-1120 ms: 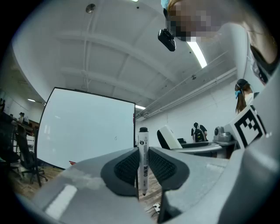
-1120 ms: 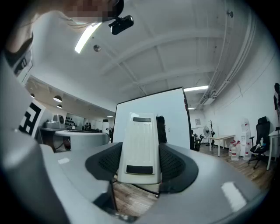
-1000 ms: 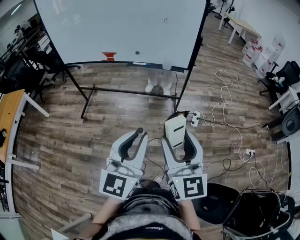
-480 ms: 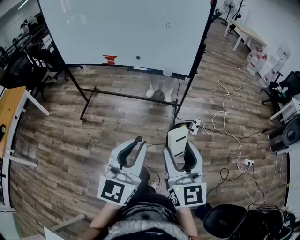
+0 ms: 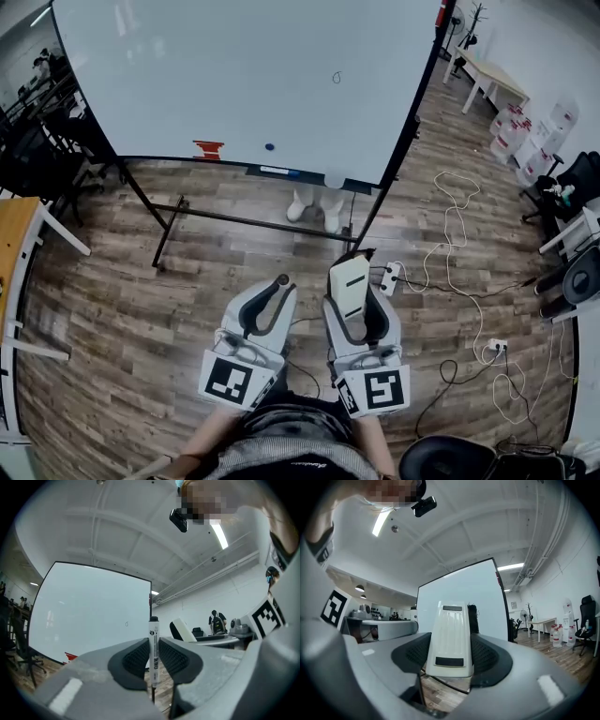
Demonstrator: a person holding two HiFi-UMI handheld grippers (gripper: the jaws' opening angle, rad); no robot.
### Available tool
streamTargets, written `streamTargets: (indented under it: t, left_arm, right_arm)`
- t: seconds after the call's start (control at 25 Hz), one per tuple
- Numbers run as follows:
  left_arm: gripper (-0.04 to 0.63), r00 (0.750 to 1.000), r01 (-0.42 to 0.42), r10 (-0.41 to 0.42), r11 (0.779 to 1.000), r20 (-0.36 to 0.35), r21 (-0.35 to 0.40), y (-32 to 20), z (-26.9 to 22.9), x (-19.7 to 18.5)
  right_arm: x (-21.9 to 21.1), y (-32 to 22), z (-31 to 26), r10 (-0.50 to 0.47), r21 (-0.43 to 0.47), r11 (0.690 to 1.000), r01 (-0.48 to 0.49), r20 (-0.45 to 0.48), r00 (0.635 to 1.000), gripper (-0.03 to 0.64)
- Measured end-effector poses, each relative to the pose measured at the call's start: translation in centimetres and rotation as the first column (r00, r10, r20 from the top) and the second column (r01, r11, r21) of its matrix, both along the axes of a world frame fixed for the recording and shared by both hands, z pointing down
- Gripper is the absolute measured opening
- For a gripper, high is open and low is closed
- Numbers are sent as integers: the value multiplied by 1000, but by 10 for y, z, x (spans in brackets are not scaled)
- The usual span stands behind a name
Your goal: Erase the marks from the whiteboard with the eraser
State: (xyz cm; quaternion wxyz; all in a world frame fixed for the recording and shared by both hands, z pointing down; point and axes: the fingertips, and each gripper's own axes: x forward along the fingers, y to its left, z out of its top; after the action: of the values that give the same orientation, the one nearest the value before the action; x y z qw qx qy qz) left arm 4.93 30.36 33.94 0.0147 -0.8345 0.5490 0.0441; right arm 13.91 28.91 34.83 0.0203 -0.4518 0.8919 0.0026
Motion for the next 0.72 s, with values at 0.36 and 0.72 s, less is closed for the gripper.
streamTargets:
  t: [0.36,0.72]
  left_arm:
    - [74,995,-102,101,993,16,54,-132,-19,-64]
    - [74,990,-143,142,989,15,27,-205,-10,-100]
  right_arm:
    - [-61,-129,-20,78,43,996,-79,17,997,261]
    - [-92,-205,-7,136,9,991,-136,-5,991,261]
